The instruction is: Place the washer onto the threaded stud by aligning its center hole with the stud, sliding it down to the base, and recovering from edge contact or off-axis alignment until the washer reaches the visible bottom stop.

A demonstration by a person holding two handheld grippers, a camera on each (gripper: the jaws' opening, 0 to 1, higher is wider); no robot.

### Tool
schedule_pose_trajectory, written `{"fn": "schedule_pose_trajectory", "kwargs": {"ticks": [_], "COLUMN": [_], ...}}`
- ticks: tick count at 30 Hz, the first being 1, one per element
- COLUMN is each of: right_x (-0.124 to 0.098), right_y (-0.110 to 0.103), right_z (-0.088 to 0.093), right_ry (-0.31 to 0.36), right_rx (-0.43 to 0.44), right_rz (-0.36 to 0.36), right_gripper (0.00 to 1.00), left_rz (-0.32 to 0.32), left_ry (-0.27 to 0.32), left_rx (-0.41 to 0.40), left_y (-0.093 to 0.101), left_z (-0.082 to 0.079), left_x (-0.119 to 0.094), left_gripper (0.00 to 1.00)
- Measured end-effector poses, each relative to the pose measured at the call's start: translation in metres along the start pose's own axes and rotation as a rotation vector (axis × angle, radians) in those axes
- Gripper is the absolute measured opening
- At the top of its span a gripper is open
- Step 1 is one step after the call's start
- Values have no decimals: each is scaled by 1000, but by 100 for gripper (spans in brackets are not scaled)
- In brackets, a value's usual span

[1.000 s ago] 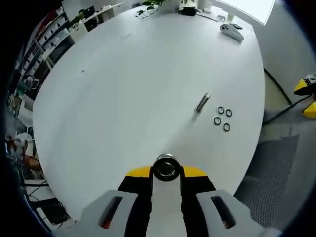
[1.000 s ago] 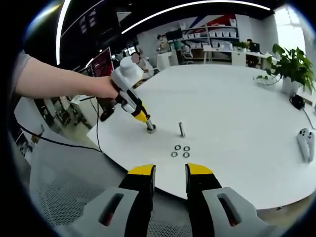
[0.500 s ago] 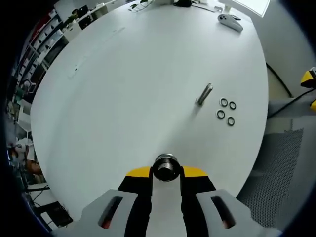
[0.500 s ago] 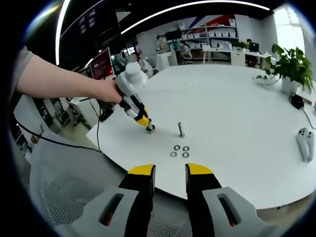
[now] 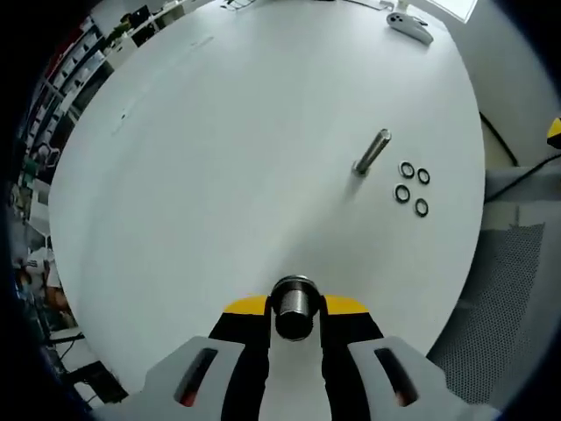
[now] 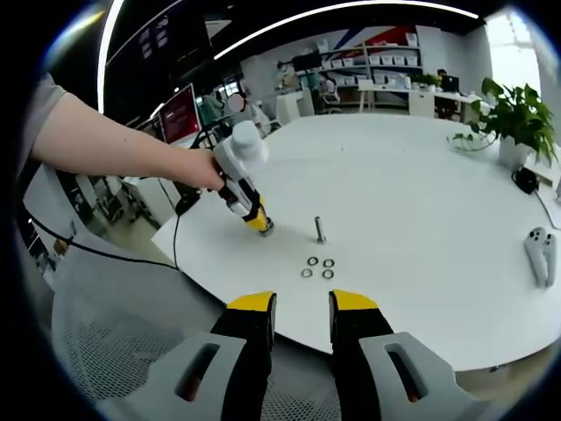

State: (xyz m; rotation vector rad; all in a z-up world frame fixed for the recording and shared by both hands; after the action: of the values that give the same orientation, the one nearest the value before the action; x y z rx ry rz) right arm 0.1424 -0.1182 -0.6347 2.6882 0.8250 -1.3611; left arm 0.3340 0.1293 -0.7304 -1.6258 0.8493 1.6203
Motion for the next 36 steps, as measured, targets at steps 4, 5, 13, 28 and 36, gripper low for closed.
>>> {"fn": "schedule_pose_trajectory", "kwargs": {"ticks": [4, 5, 13, 28, 36], "right_x": [0, 0, 0, 0, 1], "right_y": [0, 0, 0, -2, -4], "right_z": [0, 0, 0, 0, 0], "right_ry": [0, 0, -1, -4, -5], "right_rx": [0, 0, -2, -17, -29], "right_rz": [1, 1, 0, -11, -25], "right_gripper": [26, 26, 26, 26, 26], "left_rz": [-5, -9, 9, 3, -24], "left_ry": [1, -1, 12, 179, 320], "left_rx": [6, 12, 4, -168, -295], "left_y": [2, 3, 0, -1, 7], "left_z": [-1, -1, 0, 22, 57], "left_x": [2, 1, 2, -18, -40], "left_gripper": [19, 19, 20, 25, 27]}}
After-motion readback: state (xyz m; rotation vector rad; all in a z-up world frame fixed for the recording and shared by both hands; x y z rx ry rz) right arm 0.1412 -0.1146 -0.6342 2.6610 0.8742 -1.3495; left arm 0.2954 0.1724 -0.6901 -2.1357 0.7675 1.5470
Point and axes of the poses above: the point that each gripper's makers call its tool centre point, and the gripper's own axes: x roughly forward along the fingers, y roughly to its right, z roughly out of its underside, the point moved 9 cm from there along -x, roughly backward along the fingers, and after that the axes turned 11 degrees about -y, right-handed, at the moved point
